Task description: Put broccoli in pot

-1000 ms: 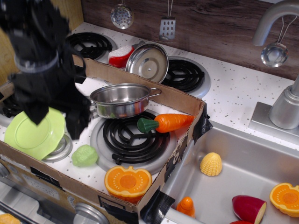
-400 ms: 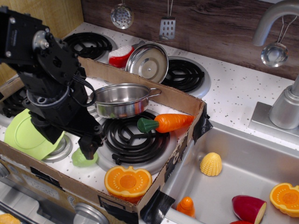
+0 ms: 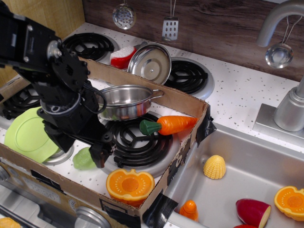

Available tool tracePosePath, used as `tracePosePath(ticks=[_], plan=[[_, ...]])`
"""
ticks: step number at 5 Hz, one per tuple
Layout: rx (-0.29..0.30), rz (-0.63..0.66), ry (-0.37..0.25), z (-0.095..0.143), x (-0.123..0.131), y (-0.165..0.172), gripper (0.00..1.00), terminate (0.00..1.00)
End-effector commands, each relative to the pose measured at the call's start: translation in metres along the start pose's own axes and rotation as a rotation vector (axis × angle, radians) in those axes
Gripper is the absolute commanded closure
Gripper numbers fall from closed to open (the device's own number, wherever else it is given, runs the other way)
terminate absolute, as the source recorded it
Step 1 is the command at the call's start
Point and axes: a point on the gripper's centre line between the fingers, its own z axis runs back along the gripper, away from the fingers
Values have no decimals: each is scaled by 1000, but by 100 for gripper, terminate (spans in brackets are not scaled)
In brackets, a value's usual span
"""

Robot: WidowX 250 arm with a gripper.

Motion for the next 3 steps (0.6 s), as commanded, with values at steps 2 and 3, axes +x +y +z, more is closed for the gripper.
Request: tracePosePath(ticks=[2,3], plan=[[-56,21,-47,-22,6,0,0,0],[-65,52,-67,-37,-3,4,0,0]])
